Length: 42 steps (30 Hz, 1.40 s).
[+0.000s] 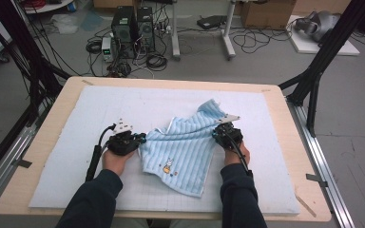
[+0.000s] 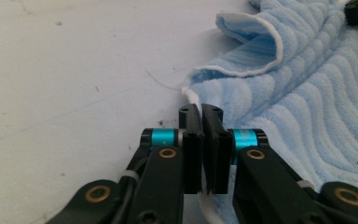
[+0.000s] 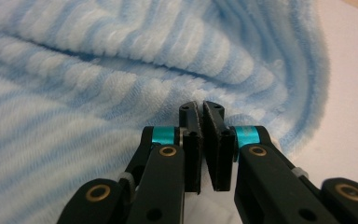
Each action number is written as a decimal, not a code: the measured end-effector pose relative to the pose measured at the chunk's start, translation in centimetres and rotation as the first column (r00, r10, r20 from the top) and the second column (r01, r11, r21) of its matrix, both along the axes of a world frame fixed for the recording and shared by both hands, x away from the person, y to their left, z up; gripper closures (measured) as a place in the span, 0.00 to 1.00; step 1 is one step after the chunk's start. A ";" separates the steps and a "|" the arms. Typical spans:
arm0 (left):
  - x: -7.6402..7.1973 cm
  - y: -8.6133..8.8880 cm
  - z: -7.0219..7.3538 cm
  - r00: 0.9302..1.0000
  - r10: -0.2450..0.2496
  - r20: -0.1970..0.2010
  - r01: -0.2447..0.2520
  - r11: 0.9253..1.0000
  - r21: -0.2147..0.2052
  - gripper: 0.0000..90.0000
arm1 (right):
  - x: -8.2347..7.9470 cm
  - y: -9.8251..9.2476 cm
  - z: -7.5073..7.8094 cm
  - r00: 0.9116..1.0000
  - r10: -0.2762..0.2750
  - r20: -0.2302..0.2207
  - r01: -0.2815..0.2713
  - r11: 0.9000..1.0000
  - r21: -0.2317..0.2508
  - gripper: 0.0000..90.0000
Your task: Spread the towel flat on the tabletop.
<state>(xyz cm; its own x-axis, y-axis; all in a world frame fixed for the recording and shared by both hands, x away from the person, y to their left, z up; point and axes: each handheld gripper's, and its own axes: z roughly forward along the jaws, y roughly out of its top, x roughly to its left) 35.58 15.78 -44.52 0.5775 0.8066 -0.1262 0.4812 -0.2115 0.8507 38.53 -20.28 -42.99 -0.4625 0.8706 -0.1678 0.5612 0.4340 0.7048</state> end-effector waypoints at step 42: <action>-6.1 -0.7 -0.4 0.972 -0.230 -0.053 0.236 0.960 0.152 1.00 | -9.3 -2.4 0.9 0.996 0.043 0.084 -0.052 0.993 0.105 0.50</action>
<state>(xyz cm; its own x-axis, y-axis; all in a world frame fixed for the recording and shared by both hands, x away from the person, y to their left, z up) 29.45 15.07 -44.93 0.7493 0.6614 -0.0326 0.4311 -0.4497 0.7822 29.22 -22.72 -42.07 -0.4920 0.8632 -0.1137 0.4803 0.3780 0.7915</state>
